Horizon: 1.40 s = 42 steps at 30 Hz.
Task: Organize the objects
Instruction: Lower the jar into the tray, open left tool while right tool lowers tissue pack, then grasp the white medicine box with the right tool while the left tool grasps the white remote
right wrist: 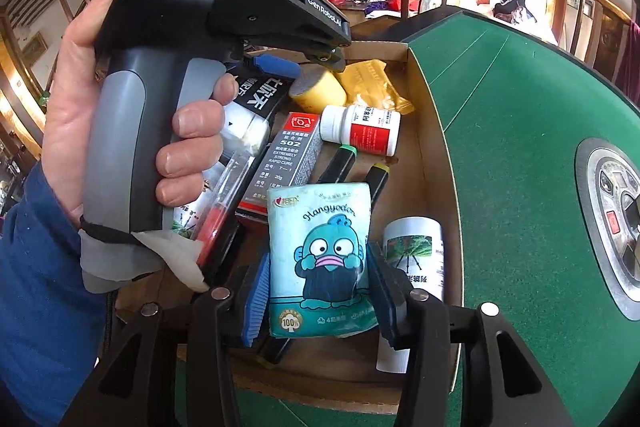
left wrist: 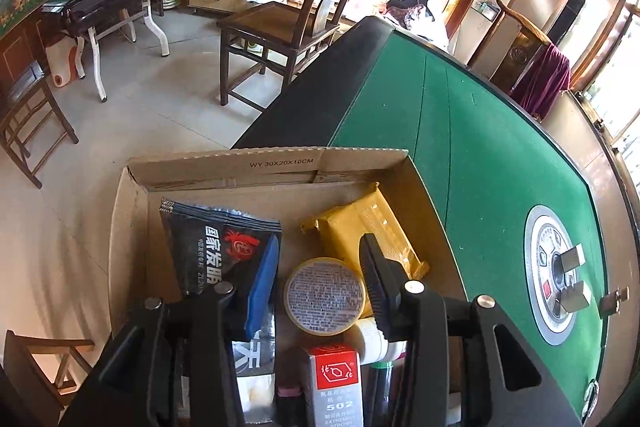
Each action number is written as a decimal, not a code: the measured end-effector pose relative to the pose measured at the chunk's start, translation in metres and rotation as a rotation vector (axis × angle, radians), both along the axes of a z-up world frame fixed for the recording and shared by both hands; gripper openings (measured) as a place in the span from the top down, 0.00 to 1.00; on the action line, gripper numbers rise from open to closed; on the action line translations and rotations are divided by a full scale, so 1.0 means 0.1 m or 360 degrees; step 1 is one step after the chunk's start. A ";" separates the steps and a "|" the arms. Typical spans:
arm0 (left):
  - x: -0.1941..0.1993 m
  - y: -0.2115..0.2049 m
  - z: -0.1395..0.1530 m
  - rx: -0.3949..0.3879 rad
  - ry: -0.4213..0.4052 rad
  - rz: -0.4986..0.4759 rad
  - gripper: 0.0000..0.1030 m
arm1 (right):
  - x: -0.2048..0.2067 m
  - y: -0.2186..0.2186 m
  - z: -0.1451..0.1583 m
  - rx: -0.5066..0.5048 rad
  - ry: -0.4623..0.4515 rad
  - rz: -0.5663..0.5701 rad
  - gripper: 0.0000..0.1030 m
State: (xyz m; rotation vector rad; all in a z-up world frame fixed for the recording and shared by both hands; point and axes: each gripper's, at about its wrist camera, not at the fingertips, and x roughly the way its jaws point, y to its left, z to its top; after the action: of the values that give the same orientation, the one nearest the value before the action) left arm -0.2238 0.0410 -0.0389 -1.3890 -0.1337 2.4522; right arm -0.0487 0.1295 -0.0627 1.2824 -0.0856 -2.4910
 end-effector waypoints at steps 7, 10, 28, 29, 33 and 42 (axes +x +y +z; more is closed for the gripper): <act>0.07 -0.05 0.05 0.0050 0.0008 -0.0023 0.47 | 0.06 0.06 0.05 -0.0086 0.0024 0.0008 0.45; 0.14 -0.03 0.10 0.0072 0.0015 -0.0027 0.46 | 0.10 0.09 0.11 -0.0097 0.0060 0.0006 0.45; 0.76 0.21 0.39 0.0171 0.0117 -0.0149 0.41 | 0.50 0.73 0.29 -0.0249 0.0138 -0.0125 0.45; 0.81 0.26 0.41 0.0172 0.0119 -0.0167 0.41 | 0.52 0.80 0.30 -0.0253 0.0140 -0.0140 0.45; 1.05 0.48 0.46 0.0204 0.0124 -0.0245 0.40 | 0.67 1.25 0.37 -0.0271 0.0180 -0.0251 0.45; 1.64 1.29 0.42 0.0278 0.0141 -0.0478 0.36 | 0.74 3.00 0.47 -0.0310 0.0225 -0.0836 0.40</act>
State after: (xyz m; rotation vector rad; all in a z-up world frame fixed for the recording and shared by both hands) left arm -0.0599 0.1704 0.0035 -1.1340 -0.1072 2.1919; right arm 0.0257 0.4294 -0.0154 1.1047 -0.6934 -2.9021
